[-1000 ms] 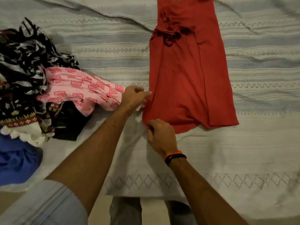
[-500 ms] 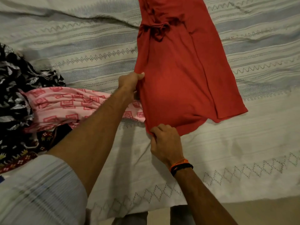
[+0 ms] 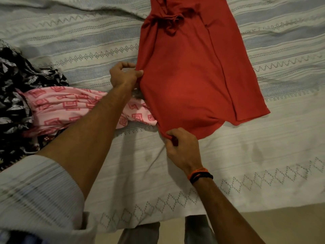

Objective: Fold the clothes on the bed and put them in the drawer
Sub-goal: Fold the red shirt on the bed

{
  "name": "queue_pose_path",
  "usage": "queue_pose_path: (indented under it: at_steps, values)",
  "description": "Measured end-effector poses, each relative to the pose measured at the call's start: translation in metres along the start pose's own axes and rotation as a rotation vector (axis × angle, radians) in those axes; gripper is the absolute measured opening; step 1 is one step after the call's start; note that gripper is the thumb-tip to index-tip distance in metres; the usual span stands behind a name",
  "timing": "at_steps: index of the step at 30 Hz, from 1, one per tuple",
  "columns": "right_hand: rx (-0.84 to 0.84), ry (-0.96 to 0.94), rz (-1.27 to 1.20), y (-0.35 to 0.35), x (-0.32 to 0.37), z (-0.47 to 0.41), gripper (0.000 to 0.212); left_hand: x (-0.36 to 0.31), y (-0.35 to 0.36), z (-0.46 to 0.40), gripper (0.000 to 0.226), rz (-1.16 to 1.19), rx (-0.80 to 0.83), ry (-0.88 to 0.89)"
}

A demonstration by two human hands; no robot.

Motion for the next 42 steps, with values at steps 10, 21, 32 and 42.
queue_pose_path:
  at_steps: [10,21,32,42]
  values:
    - [-0.219,0.424,-0.552,-0.046,-0.065,0.008,0.006,-0.050,0.046,0.016,0.025,-0.001,-0.103,0.147]
    - [-0.312,0.644,-0.477,-0.087,-0.131,0.002,0.006,-0.056,0.183,0.048,0.016,-0.430,0.196,0.407]
    - [-0.234,0.573,-0.358,-0.099,-0.132,0.002,0.018,-0.012,0.134,0.128,0.035,-0.490,0.070,0.562]
    - [-0.300,0.440,-0.272,-0.149,-0.141,0.008,0.014,0.071,0.098,0.180,0.054,-0.380,-0.122,0.216]
Point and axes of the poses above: each hand's wrist, its own z-axis away from the middle knuckle, its own y-axis out of the palm, x = y × z, the point moved 9 cm from there along -z, towards the middle knuckle, and after that the axes turned 4 degrees about x, right-handed, at the moved point
